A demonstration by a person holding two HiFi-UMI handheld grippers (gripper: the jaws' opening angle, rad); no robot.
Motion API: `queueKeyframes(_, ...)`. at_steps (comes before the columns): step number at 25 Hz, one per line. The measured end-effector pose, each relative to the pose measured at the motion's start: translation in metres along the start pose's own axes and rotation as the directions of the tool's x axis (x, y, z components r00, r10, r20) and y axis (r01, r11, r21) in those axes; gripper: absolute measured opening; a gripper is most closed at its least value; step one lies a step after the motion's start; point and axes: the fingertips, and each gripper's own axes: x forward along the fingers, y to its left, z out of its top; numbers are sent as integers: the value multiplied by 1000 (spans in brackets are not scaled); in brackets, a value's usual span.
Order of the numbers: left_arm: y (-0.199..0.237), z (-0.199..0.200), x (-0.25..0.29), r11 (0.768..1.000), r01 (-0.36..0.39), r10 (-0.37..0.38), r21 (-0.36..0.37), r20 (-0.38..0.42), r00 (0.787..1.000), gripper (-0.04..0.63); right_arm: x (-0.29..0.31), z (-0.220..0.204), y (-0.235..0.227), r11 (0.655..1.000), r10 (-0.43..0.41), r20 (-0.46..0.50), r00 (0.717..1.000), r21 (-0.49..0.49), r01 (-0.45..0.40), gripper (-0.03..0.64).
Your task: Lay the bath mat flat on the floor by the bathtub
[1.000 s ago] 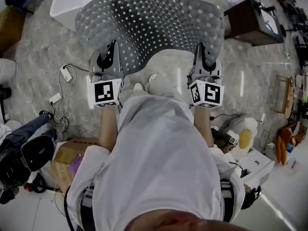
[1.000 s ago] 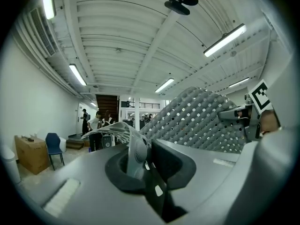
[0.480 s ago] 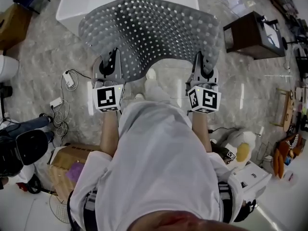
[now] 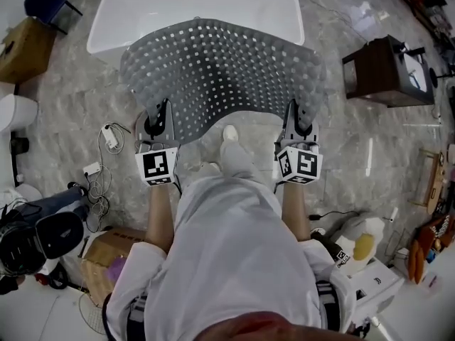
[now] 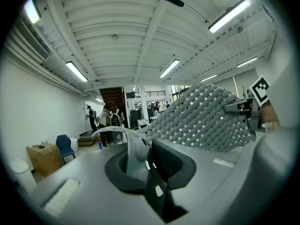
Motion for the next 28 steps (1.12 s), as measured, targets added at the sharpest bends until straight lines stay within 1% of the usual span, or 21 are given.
queueKeyframes(5,-6,-37,66,999,5,-2,36,-76,997,32,49,-46,-32,1000,26,-63,998,11,-26,18)
queueKeyframes(7,-7,-61,92,998,10,-5,56,-95,995,32,71,-73,-43,999,32,-87,996,11,-31,18)
queueKeyframes(9,-4,-93,117,998,8,0,69,-121,993,31,93,-109,-54,999,33,-112,993,14,-32,18)
queueKeyframes(12,-6,-152,153,996,12,3,93,-164,987,28,124,-176,-72,999,32,-152,988,23,-29,18)
queueKeyframes(15,-16,-215,183,994,31,-11,105,-191,982,25,150,-247,-80,999,38,-186,982,27,-34,18)
queueKeyframes(21,-31,-346,231,992,77,-53,103,-220,974,20,195,-395,-68,998,62,-245,968,28,-56,18)
queueKeyframes(24,-42,-407,250,992,89,-68,90,-207,976,20,207,-464,-65,998,69,-277,959,27,-64,18)
queueKeyframes(28,-43,-507,266,990,111,-90,81,-234,968,19,218,-551,-66,998,61,-312,948,40,-51,18)
